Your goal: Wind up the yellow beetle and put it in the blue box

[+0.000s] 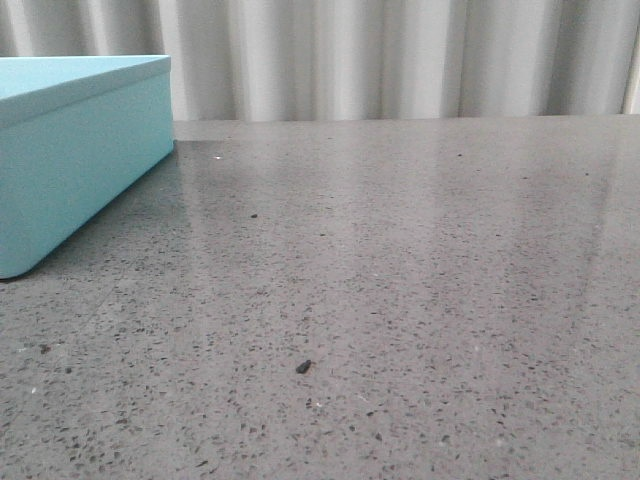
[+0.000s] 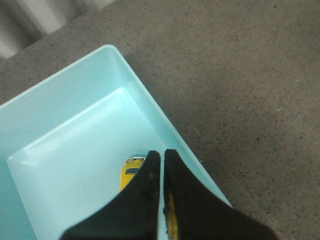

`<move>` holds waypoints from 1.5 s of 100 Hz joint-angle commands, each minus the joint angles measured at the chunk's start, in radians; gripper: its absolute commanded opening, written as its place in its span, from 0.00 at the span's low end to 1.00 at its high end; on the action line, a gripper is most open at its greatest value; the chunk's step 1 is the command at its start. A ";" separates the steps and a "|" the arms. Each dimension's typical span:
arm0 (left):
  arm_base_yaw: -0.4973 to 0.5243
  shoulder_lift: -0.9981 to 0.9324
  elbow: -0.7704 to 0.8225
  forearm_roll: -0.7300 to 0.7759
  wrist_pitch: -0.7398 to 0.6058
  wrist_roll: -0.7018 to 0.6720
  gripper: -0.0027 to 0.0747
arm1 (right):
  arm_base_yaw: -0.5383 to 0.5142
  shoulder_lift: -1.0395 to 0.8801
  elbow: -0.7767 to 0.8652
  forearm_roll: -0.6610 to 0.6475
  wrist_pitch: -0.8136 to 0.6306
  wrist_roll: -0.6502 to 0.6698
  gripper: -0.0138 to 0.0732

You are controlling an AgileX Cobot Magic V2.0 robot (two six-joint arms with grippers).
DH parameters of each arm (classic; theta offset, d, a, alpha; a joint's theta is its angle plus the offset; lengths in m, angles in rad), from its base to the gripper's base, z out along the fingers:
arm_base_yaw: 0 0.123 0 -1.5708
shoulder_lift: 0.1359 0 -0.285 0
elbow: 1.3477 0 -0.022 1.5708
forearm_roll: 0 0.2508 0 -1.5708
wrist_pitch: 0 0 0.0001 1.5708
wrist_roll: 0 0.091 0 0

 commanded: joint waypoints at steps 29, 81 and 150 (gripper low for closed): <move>0.002 -0.304 0.247 -0.045 -0.254 -0.009 0.01 | -0.001 -0.266 0.257 -0.080 -0.317 -0.008 0.09; 0.002 -0.926 1.019 -0.114 -0.804 -0.007 0.01 | -0.001 -0.345 0.562 -0.131 -0.618 -0.008 0.09; 0.002 -1.389 1.337 -0.114 -0.866 -0.007 0.01 | -0.001 -0.345 0.606 -0.119 -0.647 -0.008 0.09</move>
